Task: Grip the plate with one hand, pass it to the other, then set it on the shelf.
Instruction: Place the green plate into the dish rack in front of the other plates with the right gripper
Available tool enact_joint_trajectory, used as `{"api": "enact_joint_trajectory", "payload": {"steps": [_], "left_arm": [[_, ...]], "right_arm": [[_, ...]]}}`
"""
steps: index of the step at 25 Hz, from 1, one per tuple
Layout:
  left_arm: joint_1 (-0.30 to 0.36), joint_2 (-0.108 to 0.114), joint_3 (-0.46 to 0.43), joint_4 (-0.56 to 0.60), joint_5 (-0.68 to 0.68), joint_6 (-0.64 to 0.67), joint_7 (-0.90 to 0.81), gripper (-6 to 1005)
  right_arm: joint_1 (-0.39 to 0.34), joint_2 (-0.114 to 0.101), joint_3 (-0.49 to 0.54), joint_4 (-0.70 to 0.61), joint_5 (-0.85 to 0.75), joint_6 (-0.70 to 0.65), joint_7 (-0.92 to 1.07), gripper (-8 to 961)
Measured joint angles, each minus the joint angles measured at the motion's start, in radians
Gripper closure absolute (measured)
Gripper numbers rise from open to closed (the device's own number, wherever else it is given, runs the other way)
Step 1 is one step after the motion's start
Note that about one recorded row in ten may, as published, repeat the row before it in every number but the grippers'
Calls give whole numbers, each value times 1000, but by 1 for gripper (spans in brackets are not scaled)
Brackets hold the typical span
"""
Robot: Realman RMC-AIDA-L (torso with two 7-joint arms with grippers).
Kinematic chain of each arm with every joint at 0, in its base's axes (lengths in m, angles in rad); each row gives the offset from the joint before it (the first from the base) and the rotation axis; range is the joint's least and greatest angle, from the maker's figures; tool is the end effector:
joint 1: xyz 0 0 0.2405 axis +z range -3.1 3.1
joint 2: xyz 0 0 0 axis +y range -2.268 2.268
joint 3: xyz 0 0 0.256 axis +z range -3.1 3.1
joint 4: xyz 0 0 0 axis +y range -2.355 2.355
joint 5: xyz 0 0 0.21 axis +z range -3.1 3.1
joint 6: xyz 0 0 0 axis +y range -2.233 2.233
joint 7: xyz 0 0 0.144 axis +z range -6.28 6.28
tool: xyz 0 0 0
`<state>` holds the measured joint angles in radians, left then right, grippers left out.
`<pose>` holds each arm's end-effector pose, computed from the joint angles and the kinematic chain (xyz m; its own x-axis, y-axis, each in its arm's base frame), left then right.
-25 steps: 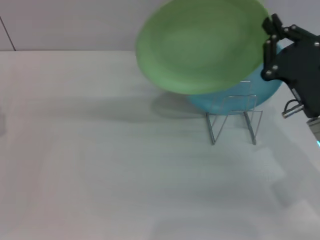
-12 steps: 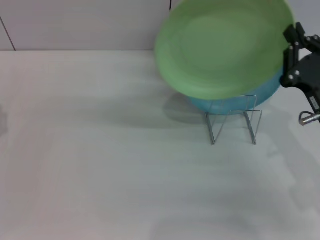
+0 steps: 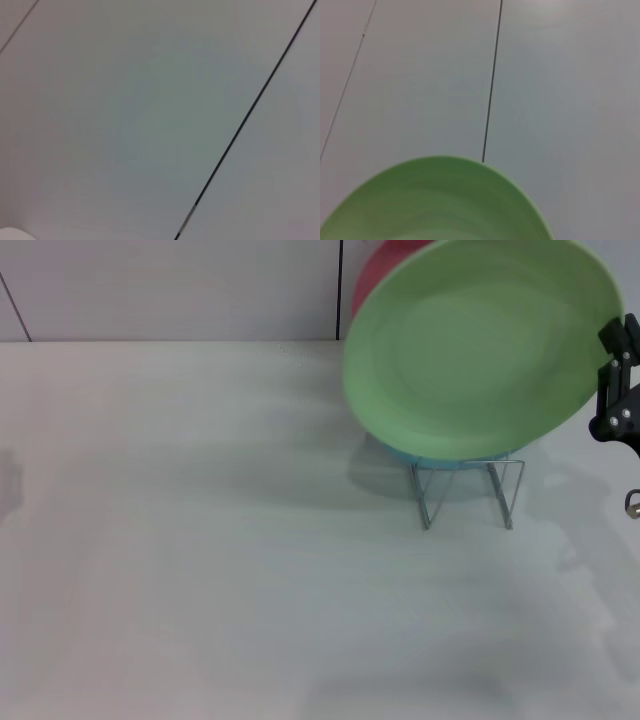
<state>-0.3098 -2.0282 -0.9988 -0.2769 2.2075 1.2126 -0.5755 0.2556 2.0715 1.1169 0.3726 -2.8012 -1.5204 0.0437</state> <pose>-0.3628 0.3087 0.0362 0.2525 -0.1752 0.9516 0.9676 0.0401 -0.2493 0.2734 0.2840 0.0030 0.6378 0.4494 -0.6255 -0.5545 -0.2957 -0.7779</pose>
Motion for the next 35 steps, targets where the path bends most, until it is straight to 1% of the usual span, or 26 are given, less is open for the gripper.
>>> {"api": "enact_joint_trajectory", "payload": {"steps": [2, 5, 7, 14, 20, 25, 31, 35], "left_arm": [[0, 2, 0, -2, 5, 0, -4, 434], [0, 2, 1, -4, 11, 0, -4, 434], [0, 2, -1, -5, 21, 0, -4, 434], [0, 2, 1, -7, 26, 1, -17, 434], [0, 2, 1, -7, 26, 4, -25, 434], [-1, -1, 1, -7, 28, 7, -35, 434], [-2, -2, 10, -7, 28, 8, -47, 433], [-2, -3, 14, -8, 28, 8, -53, 433]], "right_arm": [[16, 2, 0, -41, 2, -28, 1, 934], [25, 3, 0, -60, 3, -45, 1, 934], [45, 3, 10, -104, 5, -81, 1, 934], [73, 4, 40, -164, 6, -135, -11, 935], [92, 1, 42, -190, 6, -140, -52, 934], [128, -3, 53, -235, 6, -141, -72, 934], [137, -4, 53, -255, 6, -141, -104, 935], [140, -9, 52, -270, 3, -140, -110, 935]]}}
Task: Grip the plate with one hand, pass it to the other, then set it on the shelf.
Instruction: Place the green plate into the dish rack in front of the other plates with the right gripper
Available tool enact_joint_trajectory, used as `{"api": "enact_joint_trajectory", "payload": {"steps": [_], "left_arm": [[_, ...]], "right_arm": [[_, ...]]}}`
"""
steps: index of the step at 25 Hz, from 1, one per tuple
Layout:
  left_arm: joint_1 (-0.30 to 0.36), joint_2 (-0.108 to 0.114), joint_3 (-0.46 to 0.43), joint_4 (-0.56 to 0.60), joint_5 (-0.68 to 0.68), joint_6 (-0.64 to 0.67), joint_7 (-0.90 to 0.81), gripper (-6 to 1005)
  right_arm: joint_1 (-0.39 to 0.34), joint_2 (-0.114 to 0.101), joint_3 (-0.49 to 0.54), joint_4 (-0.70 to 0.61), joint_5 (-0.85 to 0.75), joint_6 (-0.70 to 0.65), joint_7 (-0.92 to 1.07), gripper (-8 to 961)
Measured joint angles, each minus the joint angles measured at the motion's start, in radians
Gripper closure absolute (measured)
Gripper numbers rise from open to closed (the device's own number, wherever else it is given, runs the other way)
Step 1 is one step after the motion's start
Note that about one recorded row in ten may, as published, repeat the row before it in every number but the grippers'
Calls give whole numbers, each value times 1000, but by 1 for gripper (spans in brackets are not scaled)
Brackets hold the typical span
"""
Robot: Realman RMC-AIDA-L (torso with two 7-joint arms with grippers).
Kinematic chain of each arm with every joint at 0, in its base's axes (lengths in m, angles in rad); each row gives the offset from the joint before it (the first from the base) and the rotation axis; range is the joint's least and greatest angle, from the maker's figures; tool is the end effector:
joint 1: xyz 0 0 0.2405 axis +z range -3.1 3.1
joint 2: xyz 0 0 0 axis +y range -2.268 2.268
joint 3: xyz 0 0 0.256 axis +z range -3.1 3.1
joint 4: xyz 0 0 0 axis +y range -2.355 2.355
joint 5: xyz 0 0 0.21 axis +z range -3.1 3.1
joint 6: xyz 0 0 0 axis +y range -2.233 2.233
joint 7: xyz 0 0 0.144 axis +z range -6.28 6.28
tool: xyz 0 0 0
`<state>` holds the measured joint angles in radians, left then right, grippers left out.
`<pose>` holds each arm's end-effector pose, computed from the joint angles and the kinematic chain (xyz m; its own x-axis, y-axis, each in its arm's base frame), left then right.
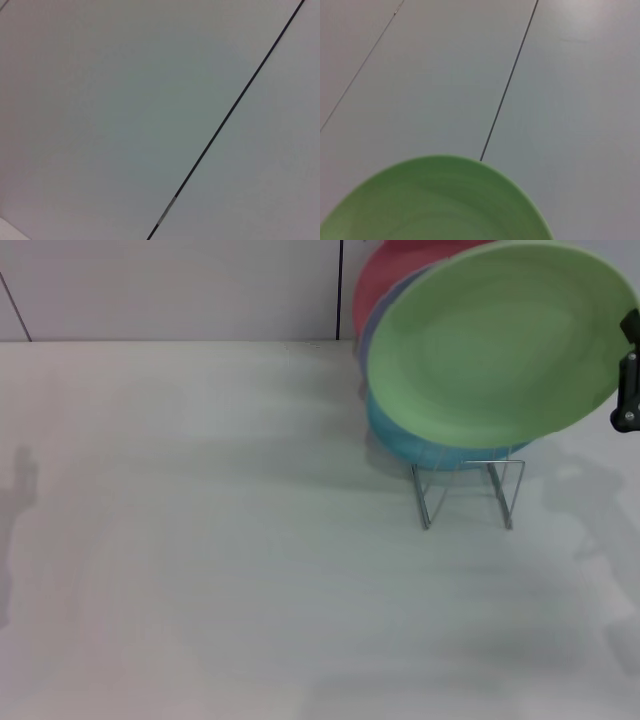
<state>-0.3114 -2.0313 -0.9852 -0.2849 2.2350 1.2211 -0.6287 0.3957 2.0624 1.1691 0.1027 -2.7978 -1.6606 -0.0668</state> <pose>-0.3553 0.3101 0.0304 0.2037 -0.1609 0.9657 0.9781 -0.0087 -0.2078 0.2874 0.2947 0.0196 0.7365 0.5100 -0.4445 -0.3914 -0.2146 -0.8948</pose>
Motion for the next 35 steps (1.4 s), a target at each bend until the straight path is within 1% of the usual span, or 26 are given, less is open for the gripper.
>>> {"api": "enact_joint_trajectory", "payload": {"steps": [7, 17, 26, 35], "left_arm": [[-1, -7, 2, -2, 0, 0, 0, 433], [1, -12, 13, -2, 0, 1, -2, 433], [5, -12, 17, -2, 12, 2, -26, 432], [5, -7, 16, -2, 26, 2, -43, 432]], "right_arm": [[13, -7, -9, -43, -3, -1, -7, 935], [16, -12, -28, -60, -6, -1, -20, 934], [15, -12, -35, -72, -6, 2, -40, 934], [15, -14, -36, -89, -6, 3, -68, 935]]}}
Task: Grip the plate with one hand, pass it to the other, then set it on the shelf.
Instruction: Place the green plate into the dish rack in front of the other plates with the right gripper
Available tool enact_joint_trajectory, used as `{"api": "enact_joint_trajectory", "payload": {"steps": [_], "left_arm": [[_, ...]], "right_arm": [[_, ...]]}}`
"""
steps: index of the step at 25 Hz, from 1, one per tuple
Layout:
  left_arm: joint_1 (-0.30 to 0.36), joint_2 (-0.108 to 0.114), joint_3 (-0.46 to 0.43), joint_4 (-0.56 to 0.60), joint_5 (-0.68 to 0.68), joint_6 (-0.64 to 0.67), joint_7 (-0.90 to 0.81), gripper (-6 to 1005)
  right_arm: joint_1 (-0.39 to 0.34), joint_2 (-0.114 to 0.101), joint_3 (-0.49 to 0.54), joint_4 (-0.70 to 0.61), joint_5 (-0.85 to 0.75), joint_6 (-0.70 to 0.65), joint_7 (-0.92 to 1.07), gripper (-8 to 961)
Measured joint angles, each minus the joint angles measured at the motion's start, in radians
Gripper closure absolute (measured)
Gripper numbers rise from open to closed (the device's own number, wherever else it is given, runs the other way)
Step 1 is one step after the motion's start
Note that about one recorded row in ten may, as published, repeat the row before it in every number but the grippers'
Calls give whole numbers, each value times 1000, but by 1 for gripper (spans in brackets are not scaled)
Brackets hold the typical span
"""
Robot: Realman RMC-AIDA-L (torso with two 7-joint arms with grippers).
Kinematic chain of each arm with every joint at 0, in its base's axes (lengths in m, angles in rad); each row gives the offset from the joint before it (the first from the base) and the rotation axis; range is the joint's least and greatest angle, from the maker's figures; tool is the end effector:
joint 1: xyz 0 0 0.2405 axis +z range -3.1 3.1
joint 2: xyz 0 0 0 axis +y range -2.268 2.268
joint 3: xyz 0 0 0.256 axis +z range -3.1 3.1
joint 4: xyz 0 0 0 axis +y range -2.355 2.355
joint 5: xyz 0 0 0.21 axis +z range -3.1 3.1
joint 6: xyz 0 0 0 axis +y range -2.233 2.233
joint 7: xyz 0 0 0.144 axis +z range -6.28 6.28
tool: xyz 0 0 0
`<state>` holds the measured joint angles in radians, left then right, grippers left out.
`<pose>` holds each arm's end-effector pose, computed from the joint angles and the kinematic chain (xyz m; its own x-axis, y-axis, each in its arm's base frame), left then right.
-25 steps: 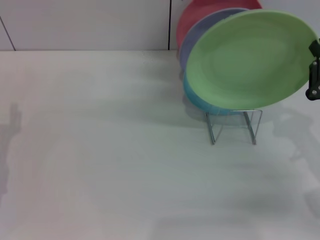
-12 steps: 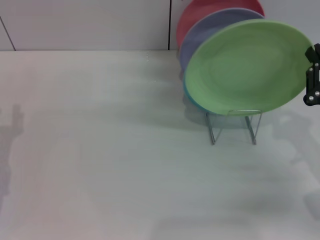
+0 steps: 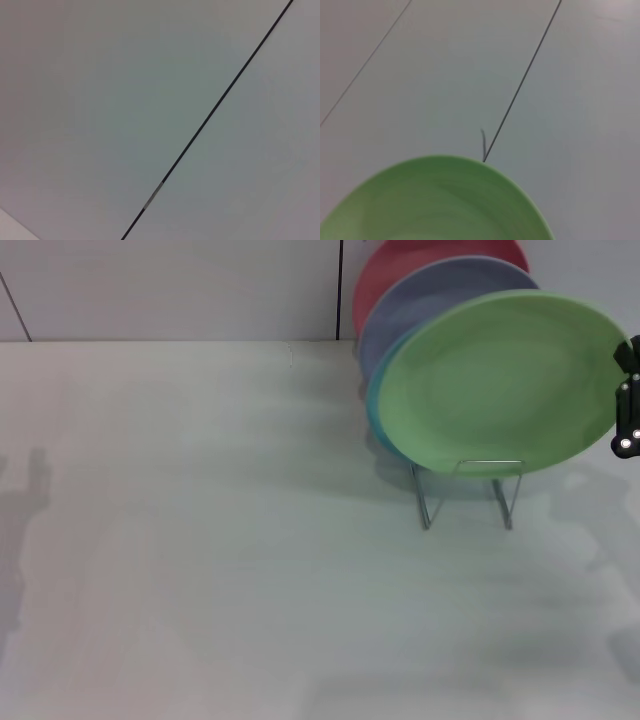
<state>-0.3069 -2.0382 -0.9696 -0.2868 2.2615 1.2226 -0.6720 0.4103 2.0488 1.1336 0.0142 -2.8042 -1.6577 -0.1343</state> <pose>-0.3510 0.3081 0.0222 0.1669 -0.1325 0.9770 0.9840 -0.0409 -0.1736 0.3032 0.2903 0.0190 0.8089 0.4736 -0.3484 -0.2780 -0.2142 -0.9364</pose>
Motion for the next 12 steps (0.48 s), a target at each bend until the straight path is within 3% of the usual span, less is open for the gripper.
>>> {"api": "enact_joint_trajectory", "payload": {"steps": [12], "left_arm": [[-3, 3, 4, 0, 0, 0, -11, 432]], "right_arm": [[0, 4, -3, -20, 0, 12, -25, 934]]}}
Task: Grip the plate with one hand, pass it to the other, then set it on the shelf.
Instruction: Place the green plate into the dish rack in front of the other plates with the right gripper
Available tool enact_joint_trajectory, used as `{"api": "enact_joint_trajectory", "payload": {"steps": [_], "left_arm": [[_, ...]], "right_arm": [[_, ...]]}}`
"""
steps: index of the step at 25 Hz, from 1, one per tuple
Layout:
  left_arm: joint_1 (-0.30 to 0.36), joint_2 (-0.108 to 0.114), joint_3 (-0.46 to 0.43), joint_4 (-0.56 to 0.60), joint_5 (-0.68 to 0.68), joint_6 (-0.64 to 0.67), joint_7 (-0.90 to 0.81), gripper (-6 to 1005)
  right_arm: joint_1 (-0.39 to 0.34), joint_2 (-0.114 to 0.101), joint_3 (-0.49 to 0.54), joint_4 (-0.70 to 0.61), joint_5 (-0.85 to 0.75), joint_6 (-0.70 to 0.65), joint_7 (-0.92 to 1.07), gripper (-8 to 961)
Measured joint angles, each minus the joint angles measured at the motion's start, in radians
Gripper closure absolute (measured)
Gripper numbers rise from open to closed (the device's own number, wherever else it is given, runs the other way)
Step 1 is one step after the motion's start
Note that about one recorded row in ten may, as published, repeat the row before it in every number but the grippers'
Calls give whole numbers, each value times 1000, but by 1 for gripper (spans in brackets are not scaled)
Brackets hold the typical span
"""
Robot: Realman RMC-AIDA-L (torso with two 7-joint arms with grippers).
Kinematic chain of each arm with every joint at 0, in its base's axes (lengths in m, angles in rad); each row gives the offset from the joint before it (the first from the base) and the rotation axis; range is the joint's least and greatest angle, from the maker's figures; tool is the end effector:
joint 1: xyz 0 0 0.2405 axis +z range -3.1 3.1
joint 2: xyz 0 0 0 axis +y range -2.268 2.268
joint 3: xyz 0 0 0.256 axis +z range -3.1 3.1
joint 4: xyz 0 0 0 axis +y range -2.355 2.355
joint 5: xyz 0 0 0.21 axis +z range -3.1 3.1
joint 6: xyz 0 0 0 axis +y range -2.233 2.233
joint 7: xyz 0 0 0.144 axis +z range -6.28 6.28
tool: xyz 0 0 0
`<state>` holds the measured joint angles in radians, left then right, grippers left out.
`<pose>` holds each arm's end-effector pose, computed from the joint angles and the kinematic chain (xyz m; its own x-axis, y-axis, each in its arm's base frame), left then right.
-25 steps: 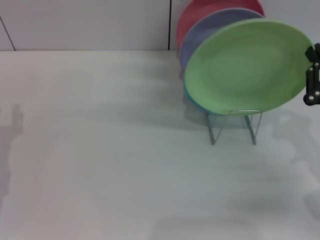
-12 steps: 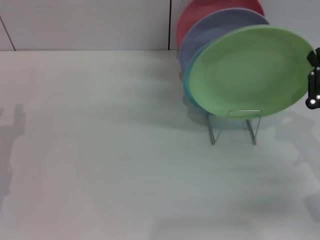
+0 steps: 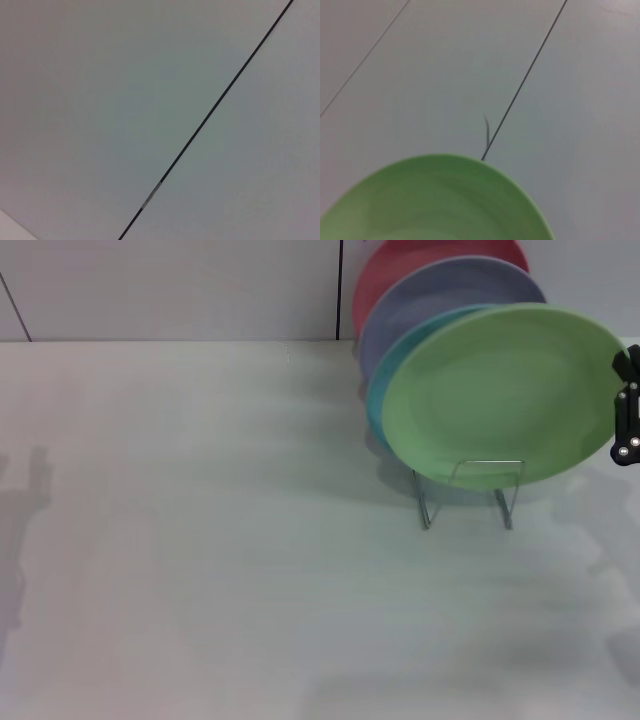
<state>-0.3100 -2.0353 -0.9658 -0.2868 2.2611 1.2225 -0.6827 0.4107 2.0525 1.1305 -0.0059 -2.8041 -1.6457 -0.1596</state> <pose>-0.3504 0.3093 0.0228 0.1593 -0.1306 0.9786 0.9849 -0.0471 -0.1666 0.3079 0.2887 0.0166 0.8312 0.4542 -0.3206 -0.2510 -0.2079 -0.9454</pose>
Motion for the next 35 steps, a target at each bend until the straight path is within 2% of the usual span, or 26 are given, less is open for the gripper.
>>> {"api": "enact_joint_trajectory", "payload": {"steps": [12, 20, 35], "left_arm": [[3, 1, -1, -9, 0, 1, -4, 431], [5, 4, -1, -9, 0, 7, -13, 431], [7, 12, -2, -9, 0, 10, -18, 430]], "right_arm": [[2, 8, 0, 1, 0, 45, -2, 926], [12, 10, -3, 5, -9, 85, -2, 756], [28, 14, -81, 29, -14, 85, 10, 754]]}}
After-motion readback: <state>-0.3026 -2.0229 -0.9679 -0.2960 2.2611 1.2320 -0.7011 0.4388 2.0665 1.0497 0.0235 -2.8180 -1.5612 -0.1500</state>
